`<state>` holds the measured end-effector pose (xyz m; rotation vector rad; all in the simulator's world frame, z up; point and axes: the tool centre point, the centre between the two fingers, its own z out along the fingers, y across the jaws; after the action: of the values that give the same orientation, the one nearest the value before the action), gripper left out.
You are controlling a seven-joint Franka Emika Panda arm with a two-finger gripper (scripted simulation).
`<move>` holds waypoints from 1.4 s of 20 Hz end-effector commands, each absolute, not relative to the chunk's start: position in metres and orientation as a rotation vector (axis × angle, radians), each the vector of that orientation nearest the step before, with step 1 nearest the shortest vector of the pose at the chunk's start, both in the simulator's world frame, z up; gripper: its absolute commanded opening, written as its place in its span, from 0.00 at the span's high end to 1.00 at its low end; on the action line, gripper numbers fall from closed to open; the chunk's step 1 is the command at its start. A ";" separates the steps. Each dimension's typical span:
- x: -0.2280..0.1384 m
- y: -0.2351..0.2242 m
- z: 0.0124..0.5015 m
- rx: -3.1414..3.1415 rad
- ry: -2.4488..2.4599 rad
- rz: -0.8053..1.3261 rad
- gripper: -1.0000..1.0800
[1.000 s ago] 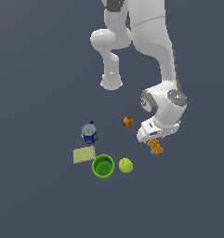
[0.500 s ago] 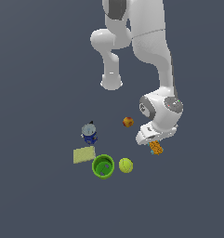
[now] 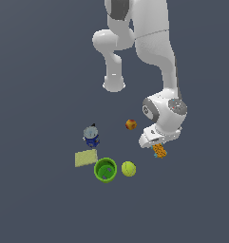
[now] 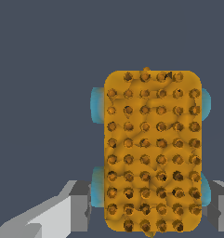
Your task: Pick up a designated object from a clutter of objects.
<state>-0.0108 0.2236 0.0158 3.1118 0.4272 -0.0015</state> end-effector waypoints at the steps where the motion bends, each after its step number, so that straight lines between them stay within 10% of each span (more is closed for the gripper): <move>1: -0.011 0.224 0.016 3.112 0.427 -0.001 1.00; 28: -0.067 0.213 0.166 3.109 0.428 0.000 1.00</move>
<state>-0.0618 0.2137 0.1528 3.1093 0.4277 -0.0013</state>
